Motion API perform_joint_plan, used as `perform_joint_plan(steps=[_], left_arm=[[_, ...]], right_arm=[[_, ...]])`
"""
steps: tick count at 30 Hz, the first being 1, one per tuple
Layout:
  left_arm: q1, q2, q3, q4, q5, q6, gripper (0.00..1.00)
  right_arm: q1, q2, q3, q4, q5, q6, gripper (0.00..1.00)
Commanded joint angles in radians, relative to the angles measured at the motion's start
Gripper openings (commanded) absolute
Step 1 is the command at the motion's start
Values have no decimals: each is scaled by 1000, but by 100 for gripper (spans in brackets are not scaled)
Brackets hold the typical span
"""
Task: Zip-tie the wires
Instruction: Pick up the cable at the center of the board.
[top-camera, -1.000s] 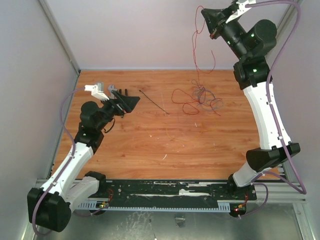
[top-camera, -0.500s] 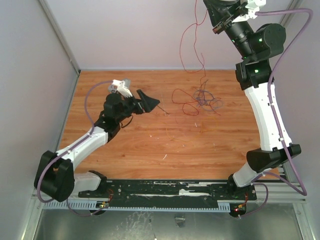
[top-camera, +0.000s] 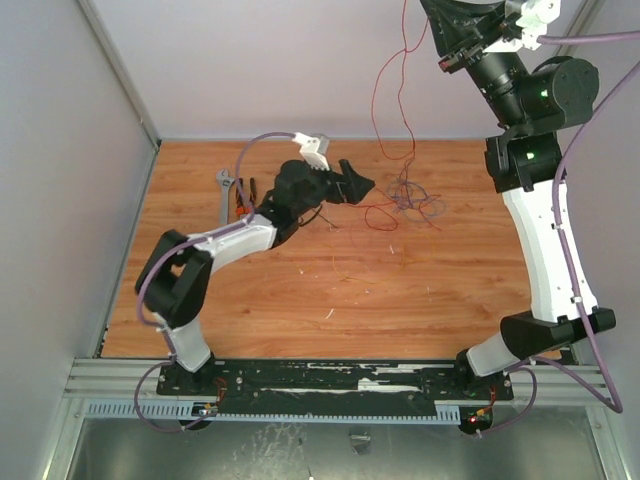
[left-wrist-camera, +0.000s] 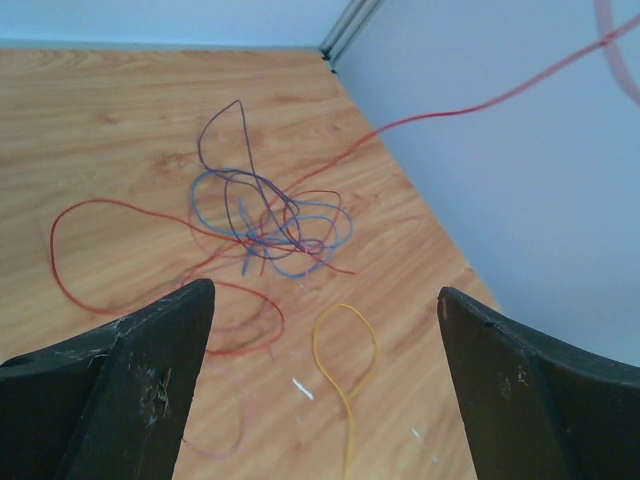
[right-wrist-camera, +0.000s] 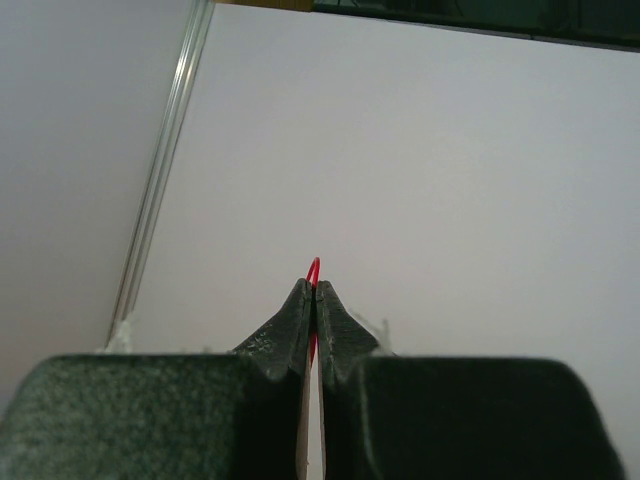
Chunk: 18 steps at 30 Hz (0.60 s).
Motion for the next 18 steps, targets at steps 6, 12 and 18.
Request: perform_joint_plan(steps=[6,12,18], left_arm=[[-37,341,328,0,-3,73,98],[-73,510,507,-26,29,67,98],[-99,630,659,-32,67,38,92]], right_arm=[[7,-39,-17,-28,80,20,0],[7,-50,-43,-37,108,16,0],[7,-66,-50,-54,142,5,0]])
